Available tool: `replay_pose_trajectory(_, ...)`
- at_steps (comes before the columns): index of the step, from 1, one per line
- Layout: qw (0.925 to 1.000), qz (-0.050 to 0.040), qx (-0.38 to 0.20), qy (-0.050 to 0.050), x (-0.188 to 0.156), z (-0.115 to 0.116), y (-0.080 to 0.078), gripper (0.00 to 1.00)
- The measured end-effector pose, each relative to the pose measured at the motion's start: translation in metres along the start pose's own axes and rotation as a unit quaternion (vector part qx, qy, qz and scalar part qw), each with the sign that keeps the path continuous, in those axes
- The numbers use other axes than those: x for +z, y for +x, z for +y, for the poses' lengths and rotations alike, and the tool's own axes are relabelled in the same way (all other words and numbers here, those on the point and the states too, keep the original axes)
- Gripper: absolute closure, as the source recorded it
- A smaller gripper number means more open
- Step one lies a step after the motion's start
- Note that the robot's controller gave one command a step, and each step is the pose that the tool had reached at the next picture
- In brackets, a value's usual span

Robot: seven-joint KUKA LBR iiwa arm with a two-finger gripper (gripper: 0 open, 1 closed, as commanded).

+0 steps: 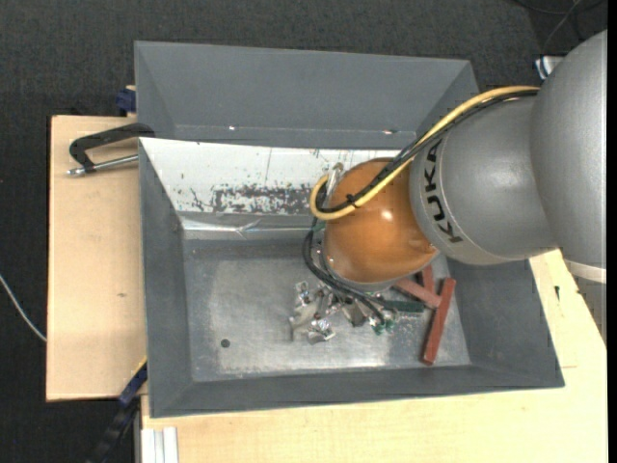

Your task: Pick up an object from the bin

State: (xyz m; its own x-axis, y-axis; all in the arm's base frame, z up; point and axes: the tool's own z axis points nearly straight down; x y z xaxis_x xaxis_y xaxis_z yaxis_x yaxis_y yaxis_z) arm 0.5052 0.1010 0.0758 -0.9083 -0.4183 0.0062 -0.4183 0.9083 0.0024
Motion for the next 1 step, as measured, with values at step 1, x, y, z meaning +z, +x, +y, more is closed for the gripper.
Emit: replay_pose_trajectory(1, 1.0000, -0.0006, 0.000, 0.000, 0.0000, -0.0001, -0.0003, 1.00)
